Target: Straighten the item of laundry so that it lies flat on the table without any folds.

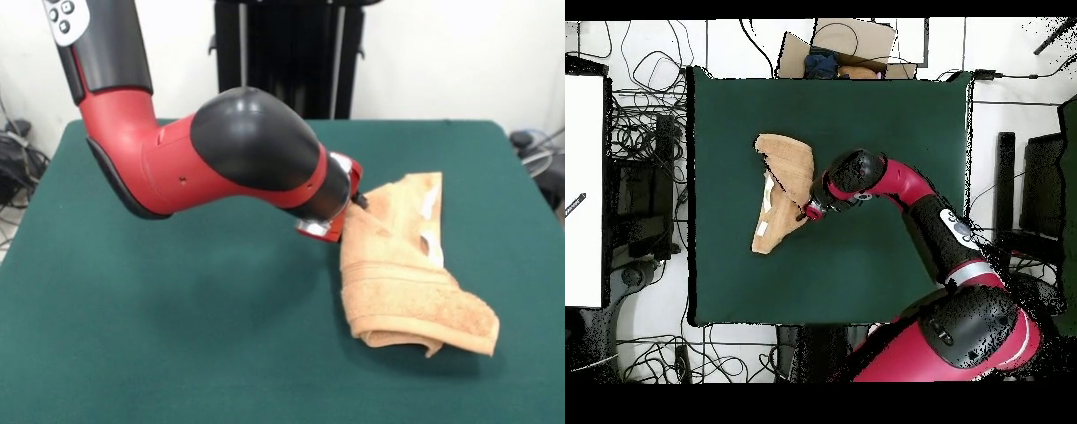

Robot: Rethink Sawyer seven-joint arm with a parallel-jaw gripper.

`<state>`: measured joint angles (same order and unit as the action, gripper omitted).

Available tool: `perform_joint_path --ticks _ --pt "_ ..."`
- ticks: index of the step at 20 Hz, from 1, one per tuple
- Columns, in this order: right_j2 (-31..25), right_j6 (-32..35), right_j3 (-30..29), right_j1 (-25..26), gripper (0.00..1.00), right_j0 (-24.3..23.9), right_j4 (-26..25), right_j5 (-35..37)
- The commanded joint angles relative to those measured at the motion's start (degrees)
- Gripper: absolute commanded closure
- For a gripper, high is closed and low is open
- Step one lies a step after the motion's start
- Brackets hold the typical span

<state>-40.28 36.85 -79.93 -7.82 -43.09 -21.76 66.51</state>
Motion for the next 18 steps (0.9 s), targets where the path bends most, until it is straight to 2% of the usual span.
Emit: perform_joint_path --ticks 1,8,18 --pt "-2.7 -14.2 -0.5 0.2 0.0 0.1 -4.7 2.4" --pt "-3.4 -15.0 -1.3 -1.2 0.0 -0.6 -5.5 3.7" --pt "-2.3 -17.5 -0.8 -0.6 0.0 -0.8 -6.3 2.8"
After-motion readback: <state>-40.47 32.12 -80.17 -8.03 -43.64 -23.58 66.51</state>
